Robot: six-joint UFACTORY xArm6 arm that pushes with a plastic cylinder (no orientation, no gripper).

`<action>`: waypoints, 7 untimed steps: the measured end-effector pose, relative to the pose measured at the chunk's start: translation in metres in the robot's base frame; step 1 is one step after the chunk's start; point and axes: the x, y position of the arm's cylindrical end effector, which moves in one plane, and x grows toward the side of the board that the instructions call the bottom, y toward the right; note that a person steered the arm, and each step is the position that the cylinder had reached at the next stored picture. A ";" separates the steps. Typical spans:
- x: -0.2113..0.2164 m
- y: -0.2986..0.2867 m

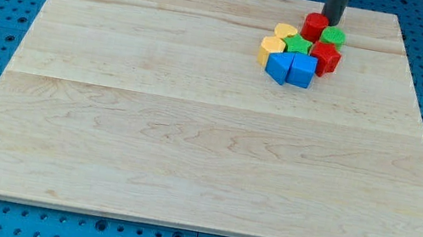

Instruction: Move the red circle towards the group of blocks

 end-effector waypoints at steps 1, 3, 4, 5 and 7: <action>0.011 0.000; 0.016 -0.016; 0.016 -0.026; 0.018 -0.027; 0.001 -0.041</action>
